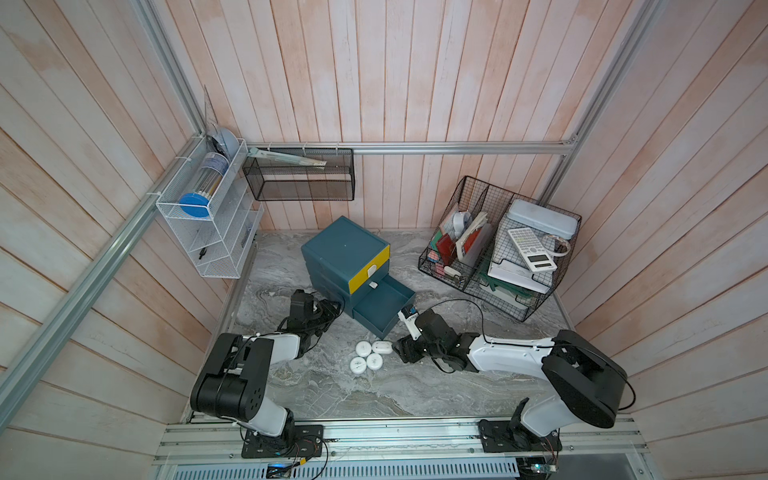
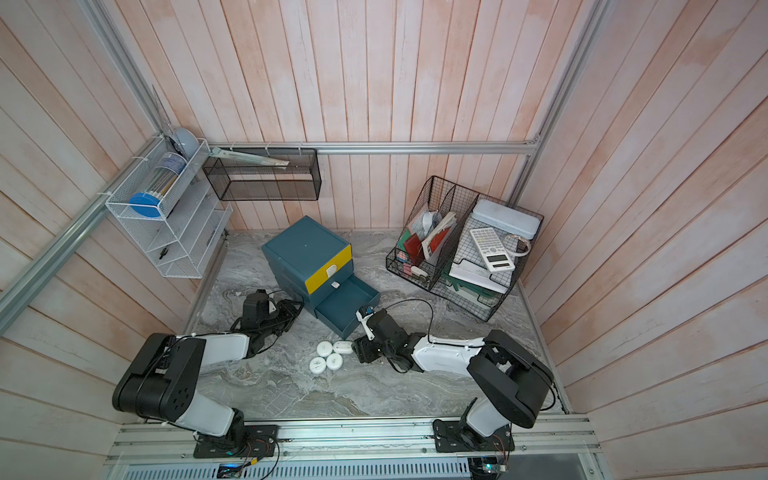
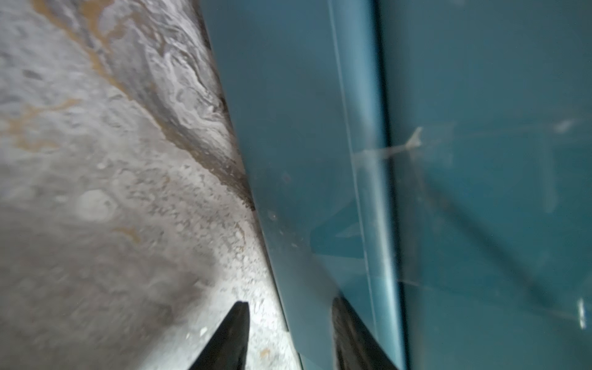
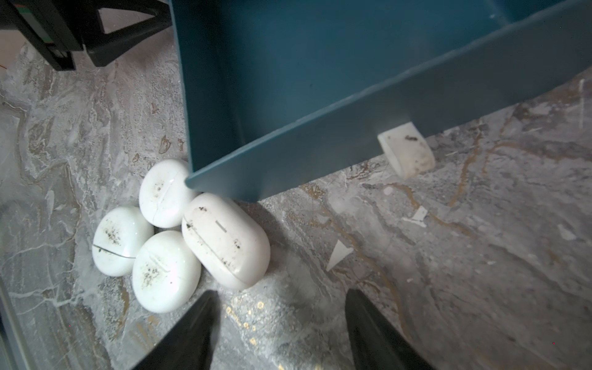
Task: Put the bluetooth earphones in the drawer according to color
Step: Move the storage box to the center of the board.
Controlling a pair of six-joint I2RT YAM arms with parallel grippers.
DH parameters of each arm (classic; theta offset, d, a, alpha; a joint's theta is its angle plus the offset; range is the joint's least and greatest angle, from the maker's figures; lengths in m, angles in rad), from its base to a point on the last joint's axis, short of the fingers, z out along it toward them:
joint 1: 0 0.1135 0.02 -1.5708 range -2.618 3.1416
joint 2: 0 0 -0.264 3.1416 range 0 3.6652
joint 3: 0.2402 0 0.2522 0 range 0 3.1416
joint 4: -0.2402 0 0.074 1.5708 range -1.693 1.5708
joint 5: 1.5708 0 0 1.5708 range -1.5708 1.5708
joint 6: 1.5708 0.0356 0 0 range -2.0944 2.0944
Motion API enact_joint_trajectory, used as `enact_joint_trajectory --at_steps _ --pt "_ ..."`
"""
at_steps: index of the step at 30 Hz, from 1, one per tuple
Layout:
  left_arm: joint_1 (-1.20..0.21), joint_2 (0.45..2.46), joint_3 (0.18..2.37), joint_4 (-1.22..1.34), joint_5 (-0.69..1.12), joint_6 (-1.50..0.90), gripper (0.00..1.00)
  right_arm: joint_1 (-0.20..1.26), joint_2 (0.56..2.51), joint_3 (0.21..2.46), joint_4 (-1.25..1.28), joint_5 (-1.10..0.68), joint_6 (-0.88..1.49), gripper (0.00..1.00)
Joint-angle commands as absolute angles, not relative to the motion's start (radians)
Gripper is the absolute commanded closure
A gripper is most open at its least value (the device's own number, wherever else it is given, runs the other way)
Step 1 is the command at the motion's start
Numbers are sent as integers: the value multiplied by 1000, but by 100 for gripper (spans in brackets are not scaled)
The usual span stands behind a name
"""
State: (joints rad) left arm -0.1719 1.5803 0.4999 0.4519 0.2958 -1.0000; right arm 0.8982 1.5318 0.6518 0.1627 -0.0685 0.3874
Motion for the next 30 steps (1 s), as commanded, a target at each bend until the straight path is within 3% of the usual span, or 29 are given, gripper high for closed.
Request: enact_joint_trajectory --at_steps 1,11,25,30 --pt "-201 1629 558 530 318 -1018 54 902 1535 680 133 -55 373 32" --pt "-203 1675 623 524 307 -987 53 903 1540 705 101 -54 353 32" --pt "-199 1225 415 282 160 -886 19 917 1618 753 96 -70 299 32" --pt "-199 1142 371 267 85 -842 16 922 1665 786 92 -75 287 32"
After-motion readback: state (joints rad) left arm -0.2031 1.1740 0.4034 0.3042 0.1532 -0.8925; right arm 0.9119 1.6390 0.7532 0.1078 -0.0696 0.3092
